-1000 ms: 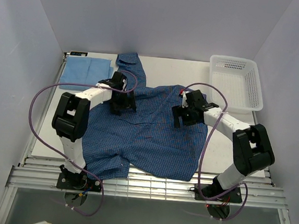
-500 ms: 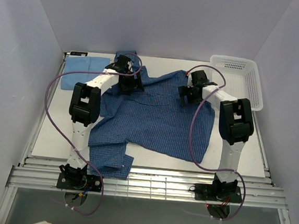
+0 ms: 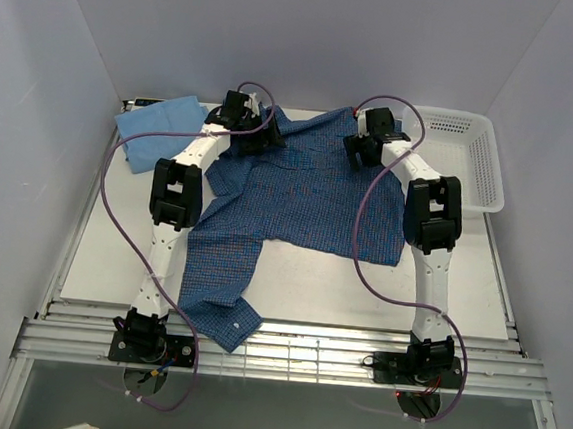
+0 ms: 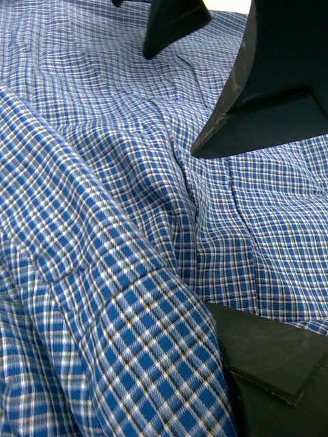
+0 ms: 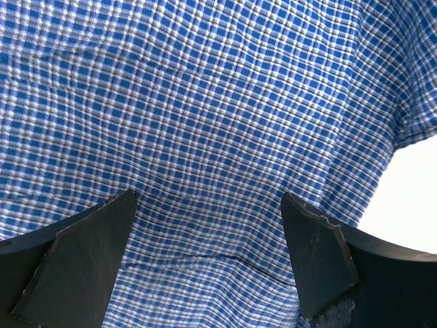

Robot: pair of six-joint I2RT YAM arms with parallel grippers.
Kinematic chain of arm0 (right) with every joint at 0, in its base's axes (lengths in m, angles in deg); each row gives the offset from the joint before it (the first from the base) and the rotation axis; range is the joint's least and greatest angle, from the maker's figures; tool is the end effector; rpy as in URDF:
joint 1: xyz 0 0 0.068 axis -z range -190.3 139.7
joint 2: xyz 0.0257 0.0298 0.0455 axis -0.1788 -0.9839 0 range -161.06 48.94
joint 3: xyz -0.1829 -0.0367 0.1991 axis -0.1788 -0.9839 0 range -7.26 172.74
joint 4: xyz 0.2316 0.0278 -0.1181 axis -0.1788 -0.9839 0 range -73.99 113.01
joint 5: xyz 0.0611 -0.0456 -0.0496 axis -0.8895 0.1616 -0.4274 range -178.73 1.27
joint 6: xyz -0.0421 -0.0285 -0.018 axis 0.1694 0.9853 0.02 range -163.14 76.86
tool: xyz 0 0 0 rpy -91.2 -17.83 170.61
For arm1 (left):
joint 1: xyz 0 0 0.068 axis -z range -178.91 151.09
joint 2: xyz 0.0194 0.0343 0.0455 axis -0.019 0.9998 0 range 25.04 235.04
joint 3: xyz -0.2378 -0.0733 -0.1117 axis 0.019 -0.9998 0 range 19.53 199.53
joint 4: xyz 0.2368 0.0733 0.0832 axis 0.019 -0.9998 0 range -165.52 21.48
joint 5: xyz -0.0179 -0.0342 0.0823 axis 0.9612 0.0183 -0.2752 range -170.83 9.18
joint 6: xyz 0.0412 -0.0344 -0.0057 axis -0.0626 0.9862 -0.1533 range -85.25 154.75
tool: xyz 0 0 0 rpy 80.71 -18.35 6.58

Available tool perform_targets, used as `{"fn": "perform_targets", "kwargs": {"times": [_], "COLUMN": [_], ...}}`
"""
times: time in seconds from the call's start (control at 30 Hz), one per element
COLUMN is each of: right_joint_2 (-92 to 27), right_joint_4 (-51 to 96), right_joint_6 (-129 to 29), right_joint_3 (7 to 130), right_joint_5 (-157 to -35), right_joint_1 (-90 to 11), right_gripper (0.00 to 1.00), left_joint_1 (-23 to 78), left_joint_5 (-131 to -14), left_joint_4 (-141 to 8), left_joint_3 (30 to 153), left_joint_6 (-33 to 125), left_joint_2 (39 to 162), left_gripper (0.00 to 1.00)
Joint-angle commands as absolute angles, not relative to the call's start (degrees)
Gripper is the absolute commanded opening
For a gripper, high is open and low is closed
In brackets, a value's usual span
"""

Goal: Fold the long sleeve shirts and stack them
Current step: Flatten the shirt out

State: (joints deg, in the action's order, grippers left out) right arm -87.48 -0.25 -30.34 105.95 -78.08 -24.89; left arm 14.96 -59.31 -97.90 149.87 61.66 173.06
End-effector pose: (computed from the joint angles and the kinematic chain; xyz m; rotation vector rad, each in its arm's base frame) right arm 0.5195 0.1283 0.1750 -0.4759 2.3255 -0.2064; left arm 0.5489 -0.1489 0.1575 -0.0965 2.4606 -0.7739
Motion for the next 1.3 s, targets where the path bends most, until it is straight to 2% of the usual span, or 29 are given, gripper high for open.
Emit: {"fn": "perform_targets", "kwargs": {"times": [0.0,0.2,0.3,0.43,0.57,0.63,0.77,0.87,1.27], "right_joint_2": [-87.56,-77.37,-70.52,-60.16,-52.67,-49.34,-45.63,-43.96,-47.03], "right_joint_4": [-3.70,-3.97,-2.66,0.06,2.97,3.41,4.64,6.13,3.59], "right_joint_6": [-26.18,-25.39,-25.03,-28.37,-33.81,-36.80,-40.76,-42.35,-40.94], "right_joint_3": [108.75,105.35,99.21,89.20,78.28,74.50,65.37,61.05,57.43], "right_joint_5": [-77.03,-83.90,-83.20,-82.84,-83.72,-85.21,-87.76,-91.19,-86.10], "right_joint_1": [-24.36,-26.46,-29.01,-31.65,-33.15,-33.41,-33.41,-33.59,-33.50], "right_gripper": [0.92,0.92,0.91,0.90,0.90,0.90,0.90,0.90,0.90], "left_joint_1": [14.97,15.15,15.76,16.38,16.03,14.89,6.74,3.04,-11.12], "left_joint_5": [-56.23,-52.88,-51.47,-55.94,-68.38,-71.67,-70.89,-74.57,-77.49], "left_joint_4": [-100.16,-99.98,-99.98,-99.98,-99.28,-99.36,-99.28,-98.49,-90.85], "left_joint_3": [148.99,149.00,143.38,130.30,114.41,111.21,106.11,104.70,105.04], "left_joint_6": [58.31,57.86,57.60,57.95,59.53,62.06,68.67,70.25,75.18], "left_joint_2": [173.84,164.71,156.81,144.42,132.72,129.20,128.22,129.97,141.22], "left_gripper": [0.98,0.98,0.98,0.98,0.98,0.98,0.98,0.98,0.98]}}
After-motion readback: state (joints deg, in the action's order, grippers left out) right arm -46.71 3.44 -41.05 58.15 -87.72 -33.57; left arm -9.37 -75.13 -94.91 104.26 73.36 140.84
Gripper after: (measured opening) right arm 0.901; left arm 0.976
